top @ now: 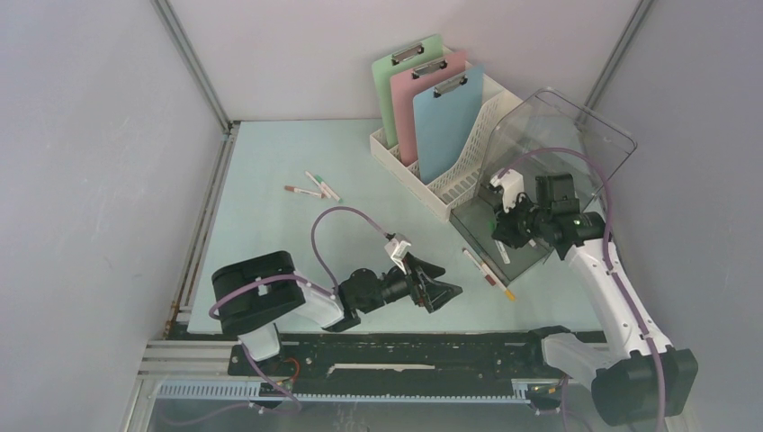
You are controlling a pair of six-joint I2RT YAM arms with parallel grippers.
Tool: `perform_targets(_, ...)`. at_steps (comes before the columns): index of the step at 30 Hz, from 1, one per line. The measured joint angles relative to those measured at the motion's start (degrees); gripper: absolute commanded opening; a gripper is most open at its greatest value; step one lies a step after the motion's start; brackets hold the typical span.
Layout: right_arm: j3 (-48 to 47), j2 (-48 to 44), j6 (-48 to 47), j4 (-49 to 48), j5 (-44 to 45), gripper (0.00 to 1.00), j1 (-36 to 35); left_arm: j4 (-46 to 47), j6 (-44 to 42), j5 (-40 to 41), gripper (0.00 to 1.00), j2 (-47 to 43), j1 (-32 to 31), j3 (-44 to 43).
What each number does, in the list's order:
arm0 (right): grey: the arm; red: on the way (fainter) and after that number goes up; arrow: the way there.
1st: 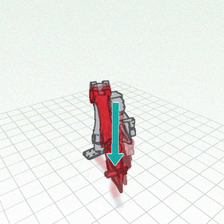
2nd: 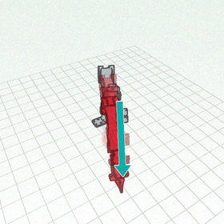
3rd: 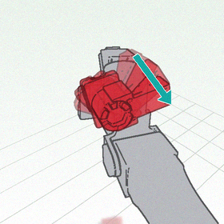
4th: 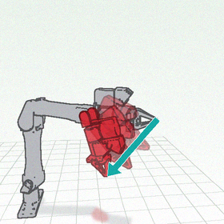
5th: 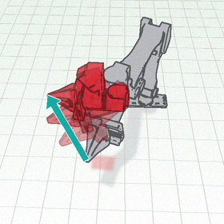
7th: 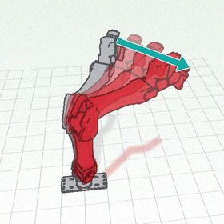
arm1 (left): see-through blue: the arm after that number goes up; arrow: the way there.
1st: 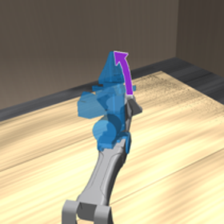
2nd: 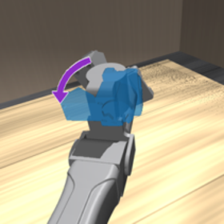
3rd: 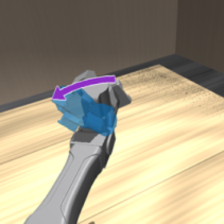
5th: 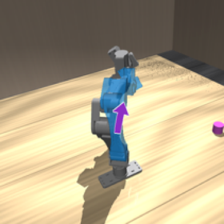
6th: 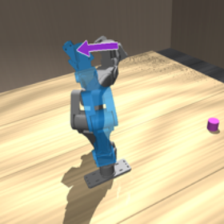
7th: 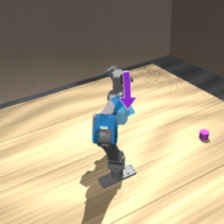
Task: Organize the desk
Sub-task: Place the stationery in the drawer.
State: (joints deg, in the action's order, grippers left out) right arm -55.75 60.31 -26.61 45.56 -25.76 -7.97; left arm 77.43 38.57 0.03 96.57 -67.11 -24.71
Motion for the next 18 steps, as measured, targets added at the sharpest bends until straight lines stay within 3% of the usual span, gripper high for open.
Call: perform_targets(18, 2.2, 7.1, 0.1, -4.8, 17.3, 0.12, -2.2, 0.0, 0.5, -0.3, 1.00, 0.2, 0.0, 0.0)
